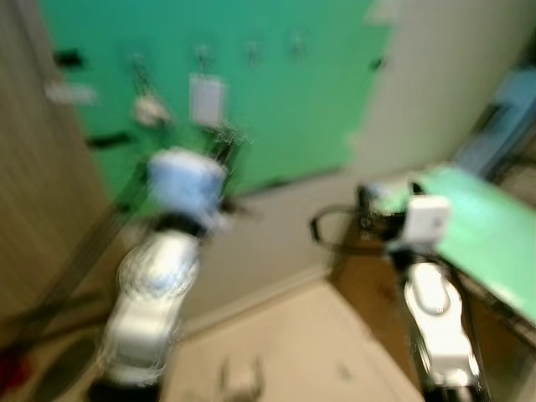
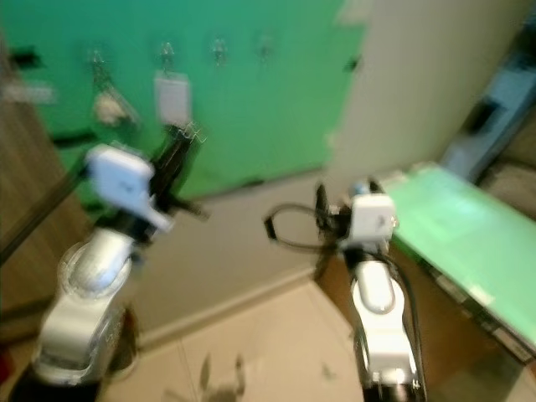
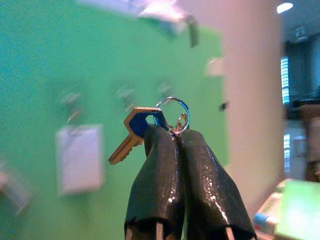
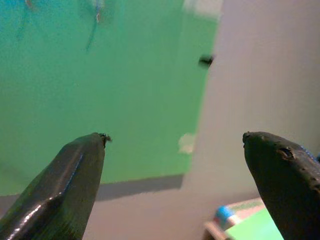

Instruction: Hang keys on a hook

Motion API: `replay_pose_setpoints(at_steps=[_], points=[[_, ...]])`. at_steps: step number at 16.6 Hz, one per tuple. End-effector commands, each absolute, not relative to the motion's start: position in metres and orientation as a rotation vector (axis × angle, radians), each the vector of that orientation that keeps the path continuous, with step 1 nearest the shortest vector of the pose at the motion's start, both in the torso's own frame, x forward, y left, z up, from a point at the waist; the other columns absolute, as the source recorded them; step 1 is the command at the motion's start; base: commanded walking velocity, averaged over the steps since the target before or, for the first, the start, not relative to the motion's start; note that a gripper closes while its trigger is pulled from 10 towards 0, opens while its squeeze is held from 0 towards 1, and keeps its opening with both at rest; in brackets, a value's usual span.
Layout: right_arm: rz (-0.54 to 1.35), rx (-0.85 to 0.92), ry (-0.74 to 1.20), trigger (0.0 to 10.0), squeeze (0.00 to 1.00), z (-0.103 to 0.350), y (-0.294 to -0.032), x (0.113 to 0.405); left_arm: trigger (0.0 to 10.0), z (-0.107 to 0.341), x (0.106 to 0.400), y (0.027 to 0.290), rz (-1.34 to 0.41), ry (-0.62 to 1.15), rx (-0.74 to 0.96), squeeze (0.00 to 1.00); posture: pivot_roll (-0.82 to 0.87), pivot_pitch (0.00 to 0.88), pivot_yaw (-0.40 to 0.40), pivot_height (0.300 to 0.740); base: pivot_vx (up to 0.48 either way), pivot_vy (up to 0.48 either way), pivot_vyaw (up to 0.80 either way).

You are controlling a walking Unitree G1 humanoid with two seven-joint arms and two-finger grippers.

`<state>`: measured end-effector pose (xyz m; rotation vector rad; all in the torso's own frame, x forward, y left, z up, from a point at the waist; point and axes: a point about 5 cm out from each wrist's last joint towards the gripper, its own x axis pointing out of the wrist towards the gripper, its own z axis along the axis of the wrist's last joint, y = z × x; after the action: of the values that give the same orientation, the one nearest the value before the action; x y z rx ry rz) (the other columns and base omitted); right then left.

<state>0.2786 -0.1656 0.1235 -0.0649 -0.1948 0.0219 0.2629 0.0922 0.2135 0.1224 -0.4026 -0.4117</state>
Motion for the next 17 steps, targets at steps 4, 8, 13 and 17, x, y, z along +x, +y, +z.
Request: replay_pose_setpoints(at_steps=[4,8,13,17], points=[[0.073,-0.054,-0.189,10.0,0.0,0.126,-0.152,0.288,10.0,0.227,0.27,0.091,-0.454,-0.399,0.115,0.0,0.1,0.0,-0.083,0.74,0.331,0.0,0.0],[0.074,-0.058,-0.185,10.0,0.0,0.124,-0.151,0.288,10.0,0.246,0.271,0.083,-0.515,-0.435,0.101,0.0,0.1,0.0,-0.077,0.74,0.0,0.0,0.0],[0.084,-0.062,-0.167,10.0,0.0,0.119,-0.151,0.288,10.0,0.231,0.273,0.087,-0.45,-0.375,0.061,0.0,0.1,0.0,-0.074,0.74,0.0,-0.23,0.0],[0.109,-0.057,-0.157,10.0,0.0,0.117,-0.147,0.289,10.0,0.233,0.276,0.087,-0.437,-0.374,0.066,0.0,0.1,0.0,-0.075,0.74,0.123,-0.415,0.0]])
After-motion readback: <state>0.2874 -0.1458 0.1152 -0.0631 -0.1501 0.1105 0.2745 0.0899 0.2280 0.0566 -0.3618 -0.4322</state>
